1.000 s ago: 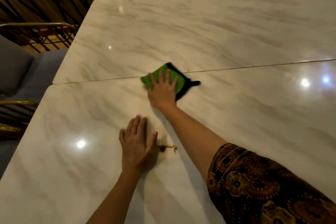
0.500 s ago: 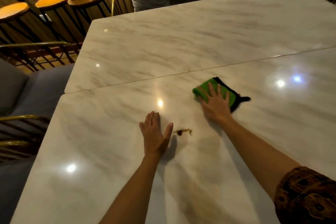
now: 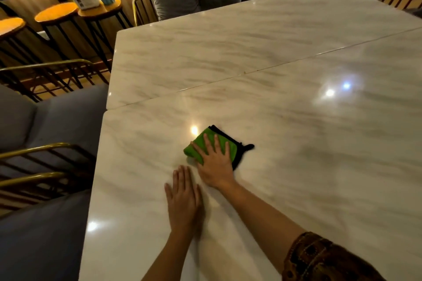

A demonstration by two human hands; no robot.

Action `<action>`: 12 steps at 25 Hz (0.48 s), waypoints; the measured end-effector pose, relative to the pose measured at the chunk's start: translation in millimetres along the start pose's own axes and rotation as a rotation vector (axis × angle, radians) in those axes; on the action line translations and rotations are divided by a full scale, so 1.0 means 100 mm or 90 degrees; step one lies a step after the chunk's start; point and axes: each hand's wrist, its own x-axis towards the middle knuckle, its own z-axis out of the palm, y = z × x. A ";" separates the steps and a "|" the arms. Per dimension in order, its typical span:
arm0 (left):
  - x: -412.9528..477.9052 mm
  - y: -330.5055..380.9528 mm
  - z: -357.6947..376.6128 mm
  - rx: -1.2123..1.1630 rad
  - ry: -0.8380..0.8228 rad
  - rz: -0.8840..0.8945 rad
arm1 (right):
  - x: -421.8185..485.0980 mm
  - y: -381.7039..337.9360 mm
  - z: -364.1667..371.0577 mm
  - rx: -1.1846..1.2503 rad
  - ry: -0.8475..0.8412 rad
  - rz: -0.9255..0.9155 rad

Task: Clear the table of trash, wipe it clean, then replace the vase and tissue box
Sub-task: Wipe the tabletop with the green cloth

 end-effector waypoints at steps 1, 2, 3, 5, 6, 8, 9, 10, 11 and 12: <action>0.00 -0.03 0.00 0.000 0.005 0.008 | -0.03 0.16 -0.02 0.007 0.023 -0.008; 0.00 -0.06 0.00 -0.002 0.005 0.018 | -0.08 0.40 -0.06 0.026 0.039 0.018; -0.01 -0.08 -0.01 -0.007 0.001 0.028 | -0.14 0.67 -0.11 0.037 0.072 0.068; -0.06 -0.10 0.00 -0.023 -0.008 0.041 | -0.36 1.32 -0.25 0.058 0.113 0.208; -0.09 -0.09 0.01 -0.023 0.000 0.040 | -0.50 1.66 -0.32 0.068 0.116 0.278; -0.11 -0.06 0.03 -0.006 0.026 0.024 | -0.77 2.13 -0.47 0.063 0.119 0.390; -0.11 -0.05 0.04 0.001 0.028 0.019 | -0.86 2.20 -0.49 0.058 0.125 0.437; -0.10 -0.05 0.05 0.004 0.024 0.018 | -0.89 2.16 -0.47 0.059 0.139 0.477; -0.11 -0.04 0.05 0.006 0.016 0.020 | -0.89 2.01 -0.39 0.064 0.160 0.505; -0.11 -0.04 0.04 0.009 0.010 0.023 | -0.90 1.77 -0.30 0.070 0.174 0.506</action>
